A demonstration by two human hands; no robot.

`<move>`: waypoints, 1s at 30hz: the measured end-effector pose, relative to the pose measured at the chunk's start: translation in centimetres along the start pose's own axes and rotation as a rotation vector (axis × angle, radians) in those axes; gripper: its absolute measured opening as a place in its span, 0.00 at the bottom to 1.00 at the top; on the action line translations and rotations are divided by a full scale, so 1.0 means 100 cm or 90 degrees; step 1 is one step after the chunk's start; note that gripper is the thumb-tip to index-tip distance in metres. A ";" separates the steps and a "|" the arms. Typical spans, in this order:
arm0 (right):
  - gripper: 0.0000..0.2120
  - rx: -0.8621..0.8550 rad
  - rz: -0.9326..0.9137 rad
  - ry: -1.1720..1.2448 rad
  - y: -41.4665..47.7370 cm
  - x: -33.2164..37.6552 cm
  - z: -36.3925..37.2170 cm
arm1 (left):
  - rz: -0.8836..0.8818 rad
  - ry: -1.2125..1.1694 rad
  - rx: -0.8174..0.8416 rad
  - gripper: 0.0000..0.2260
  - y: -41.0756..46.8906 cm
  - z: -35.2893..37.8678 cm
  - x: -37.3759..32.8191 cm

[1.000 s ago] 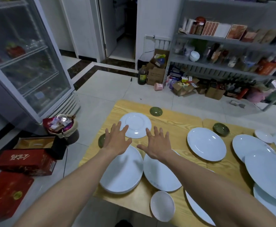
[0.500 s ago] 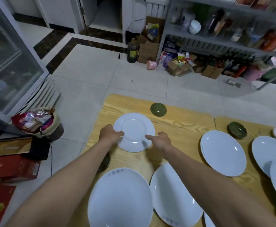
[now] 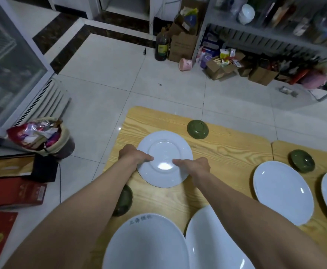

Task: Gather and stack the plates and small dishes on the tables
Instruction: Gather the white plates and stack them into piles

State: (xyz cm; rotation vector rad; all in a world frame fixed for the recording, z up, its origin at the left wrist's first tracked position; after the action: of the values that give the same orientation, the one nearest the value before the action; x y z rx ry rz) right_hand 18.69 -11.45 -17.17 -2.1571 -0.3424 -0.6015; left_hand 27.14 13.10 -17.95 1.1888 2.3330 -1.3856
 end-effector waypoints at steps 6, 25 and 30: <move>0.34 -0.001 -0.018 0.111 -0.009 0.001 -0.015 | 0.056 -0.060 0.011 0.33 -0.015 -0.010 -0.019; 0.17 0.118 -0.176 0.725 -0.135 -0.054 -0.204 | 0.270 -0.529 0.020 0.09 -0.281 0.028 -0.059; 0.17 0.144 -0.197 0.613 -0.142 -0.115 -0.244 | 0.290 -0.477 0.105 0.14 -0.328 0.073 -0.037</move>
State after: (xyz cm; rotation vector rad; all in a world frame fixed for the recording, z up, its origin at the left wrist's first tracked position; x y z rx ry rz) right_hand -4.59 -22.75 -1.05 -1.3904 -0.1876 -1.5889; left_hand 4.62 -2.78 1.53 0.9244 1.3682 -1.5135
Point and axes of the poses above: each hand's wrist, its own y-axis towards the middle knuckle, its own z-axis out of the palm, x = y × z, the point moved 8 cm from there along y, towards the middle knuckle, and after that the axes turned 5 degrees about -x, right-handed, at the moved point
